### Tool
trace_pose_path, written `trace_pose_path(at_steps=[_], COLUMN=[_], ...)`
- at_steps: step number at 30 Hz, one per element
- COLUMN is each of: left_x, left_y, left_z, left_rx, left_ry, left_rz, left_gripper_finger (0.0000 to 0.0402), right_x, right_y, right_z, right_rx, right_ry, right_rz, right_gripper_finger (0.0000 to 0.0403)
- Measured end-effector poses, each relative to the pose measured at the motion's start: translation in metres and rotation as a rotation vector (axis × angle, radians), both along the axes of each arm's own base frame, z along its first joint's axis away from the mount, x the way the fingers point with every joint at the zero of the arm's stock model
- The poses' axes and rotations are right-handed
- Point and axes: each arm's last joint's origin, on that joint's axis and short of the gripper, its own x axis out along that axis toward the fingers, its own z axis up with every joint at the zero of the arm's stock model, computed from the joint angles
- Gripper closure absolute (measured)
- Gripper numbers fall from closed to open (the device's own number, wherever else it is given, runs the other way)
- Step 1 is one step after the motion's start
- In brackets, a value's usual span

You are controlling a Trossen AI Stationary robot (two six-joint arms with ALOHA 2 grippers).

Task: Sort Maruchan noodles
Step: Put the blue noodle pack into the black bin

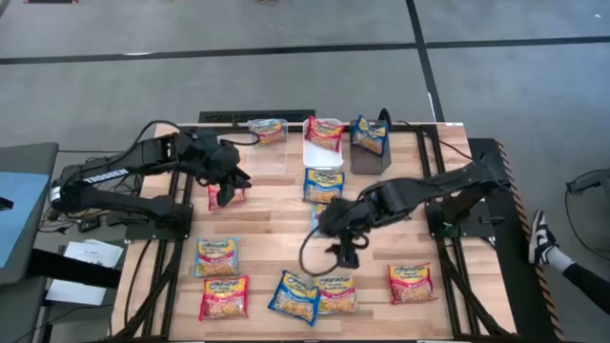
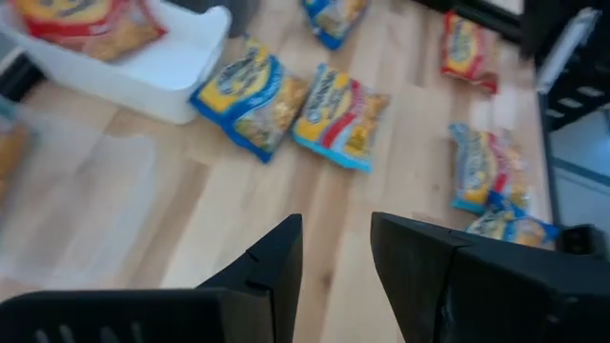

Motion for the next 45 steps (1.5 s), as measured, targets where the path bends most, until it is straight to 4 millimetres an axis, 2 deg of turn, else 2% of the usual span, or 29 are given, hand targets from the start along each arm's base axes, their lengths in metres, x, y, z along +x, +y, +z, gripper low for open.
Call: trace_pose_path(at_steps=[3, 7, 13, 19, 20, 27, 29, 31, 33, 36, 38, 45], left_x=[0.002, 0.003, 0.004, 0.008, 0.008, 0.015, 0.015, 0.018, 0.018, 0.022, 0.021, 0.022], left_y=[-0.008, -0.018, -0.031, -0.039, -0.041, -0.050, -0.052, -0.054, -0.056, -0.058, -0.059, -0.060], left_z=[0.002, 0.003, 0.003, 0.005, 0.005, 0.003, 0.001, 0.000, -0.002, -0.002, -0.005, -0.004], left_rx=[-0.036, -0.078, -0.116, -0.122, -0.121, -0.127, -0.131, -0.138, -0.136, -0.133, -0.130, -0.119], left_ry=[-0.028, -0.029, -0.032, -0.048, -0.049, -0.055, -0.034, -0.029, -0.012, -0.022, 0.001, -0.009], left_rz=[-0.020, -0.047, -0.072, -0.073, -0.072, -0.100, -0.095, -0.098, -0.099, -0.096, -0.097, -0.098], left_gripper_finger=[0.0289, 0.0289, 0.0289, 0.0289, 0.0289, 0.0289, 0.0289, 0.0289, 0.0289, 0.0289, 0.0289, 0.0289], right_x=[0.012, 0.026, 0.039, 0.049, 0.055, 0.063, 0.069, 0.066, 0.074, 0.070, 0.077, 0.079], right_y=[0.009, 0.018, 0.026, 0.031, 0.032, 0.036, 0.037, 0.036, 0.038, 0.039, 0.042, 0.049], right_z=[-0.017, -0.027, -0.042, -0.069, -0.070, -0.100, -0.105, -0.107, -0.112, -0.120, -0.122, -0.144], right_rx=[0.041, 0.105, 0.165, 0.190, 0.205, 0.196, 0.204, 0.193, 0.213, 0.186, 0.197, 0.186], right_ry=[0.037, 0.021, 0.022, 0.119, 0.090, 0.180, 0.159, 0.189, 0.157, 0.204, 0.160, 0.210], right_rz=[0.028, 0.037, 0.041, -0.014, -0.018, -0.049, -0.057, -0.066, -0.080, -0.096, -0.089, -0.102], right_gripper_finger=[0.0154, 0.0154, 0.0154, 0.0154, 0.0154, 0.0154, 0.0154, 0.0154, 0.0154, 0.0154, 0.0154, 0.0154])
